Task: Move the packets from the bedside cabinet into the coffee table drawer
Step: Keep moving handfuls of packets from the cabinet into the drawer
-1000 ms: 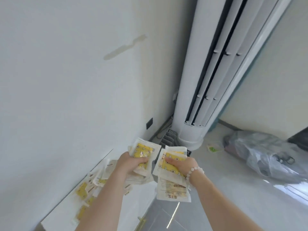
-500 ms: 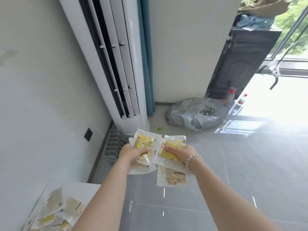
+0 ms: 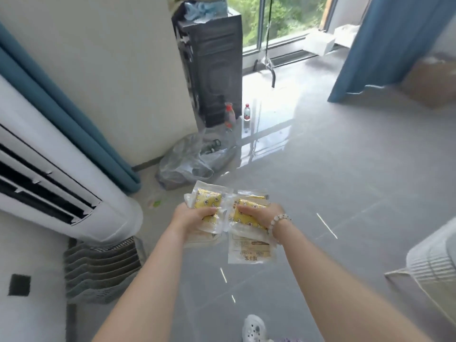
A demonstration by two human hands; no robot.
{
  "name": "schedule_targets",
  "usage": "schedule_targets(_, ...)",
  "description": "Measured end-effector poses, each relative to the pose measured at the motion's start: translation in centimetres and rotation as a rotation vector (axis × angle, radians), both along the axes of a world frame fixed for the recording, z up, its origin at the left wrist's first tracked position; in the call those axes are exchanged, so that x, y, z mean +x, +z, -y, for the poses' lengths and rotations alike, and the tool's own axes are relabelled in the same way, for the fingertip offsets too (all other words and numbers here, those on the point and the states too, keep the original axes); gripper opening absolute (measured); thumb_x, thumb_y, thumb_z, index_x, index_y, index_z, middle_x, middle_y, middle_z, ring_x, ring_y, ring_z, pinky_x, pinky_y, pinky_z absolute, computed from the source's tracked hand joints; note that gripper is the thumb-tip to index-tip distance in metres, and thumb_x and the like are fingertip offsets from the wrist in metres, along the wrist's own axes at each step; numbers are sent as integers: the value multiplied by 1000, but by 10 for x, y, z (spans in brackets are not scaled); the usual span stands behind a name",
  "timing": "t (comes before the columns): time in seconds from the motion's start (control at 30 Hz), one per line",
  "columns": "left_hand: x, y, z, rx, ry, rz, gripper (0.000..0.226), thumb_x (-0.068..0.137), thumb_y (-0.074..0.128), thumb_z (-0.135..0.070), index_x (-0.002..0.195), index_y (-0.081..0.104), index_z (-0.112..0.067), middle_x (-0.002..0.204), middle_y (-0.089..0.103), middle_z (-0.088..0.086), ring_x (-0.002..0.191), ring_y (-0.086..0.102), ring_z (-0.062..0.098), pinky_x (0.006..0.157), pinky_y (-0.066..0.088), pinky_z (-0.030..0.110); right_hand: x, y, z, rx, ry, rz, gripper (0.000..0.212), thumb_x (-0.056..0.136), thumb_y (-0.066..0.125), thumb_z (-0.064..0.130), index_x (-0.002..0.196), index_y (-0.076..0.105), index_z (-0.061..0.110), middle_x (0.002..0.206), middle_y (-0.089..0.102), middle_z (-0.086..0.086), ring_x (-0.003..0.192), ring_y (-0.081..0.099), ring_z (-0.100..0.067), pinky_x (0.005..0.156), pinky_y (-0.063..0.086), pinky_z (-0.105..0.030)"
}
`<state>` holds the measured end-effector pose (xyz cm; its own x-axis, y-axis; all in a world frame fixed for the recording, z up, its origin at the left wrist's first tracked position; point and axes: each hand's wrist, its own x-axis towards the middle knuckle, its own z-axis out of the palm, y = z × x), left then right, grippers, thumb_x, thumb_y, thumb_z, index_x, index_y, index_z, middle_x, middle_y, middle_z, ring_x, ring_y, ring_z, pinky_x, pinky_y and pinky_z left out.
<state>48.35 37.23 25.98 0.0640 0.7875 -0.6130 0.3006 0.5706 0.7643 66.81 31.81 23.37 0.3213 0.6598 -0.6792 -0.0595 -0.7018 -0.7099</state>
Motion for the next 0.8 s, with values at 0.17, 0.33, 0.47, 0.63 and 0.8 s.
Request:
schedule_targets(0.17,80,-3,6,3,-177,-6,19,73,77,-6,87,67,-13,86,70,8,73,67,21,62,55,27,68,-3,38,10,-179,50,44,60,86,42,89,69,15,92,70,-1,87,66,-19,79,53,-29)
schedule_targets(0.33,145,-5,16,16,-341,-22,17,72,79,-9,79,66,-17,78,69,3,72,66,20,70,55,31,114,-13,74,-23,-351,79,69,52,86,52,106,69,12,104,70,-3,96,65,-21,84,52,-30)
schedule_targets(0.47,194,-9,25,31,-484,-58,17,73,79,-13,79,64,-18,77,67,1,72,65,20,75,54,32,145,-16,104,-10,-472,70,68,50,86,53,104,71,16,104,71,-1,96,66,-18,90,52,-32)
schedule_targets(0.63,254,-17,39,41,-649,-103,24,71,80,-23,76,57,-21,89,68,8,87,67,28,84,55,39,178,-17,138,-10,-660,75,95,34,82,64,113,67,13,111,68,-2,103,64,-21,93,51,-34)
schedule_targets(0.8,317,-19,53,22,-834,-127,34,65,83,-28,83,58,-15,93,68,11,90,67,29,87,55,43,209,-15,170,-16,-864,41,73,55,85,52,113,65,11,110,65,0,102,61,-20,89,49,-28)
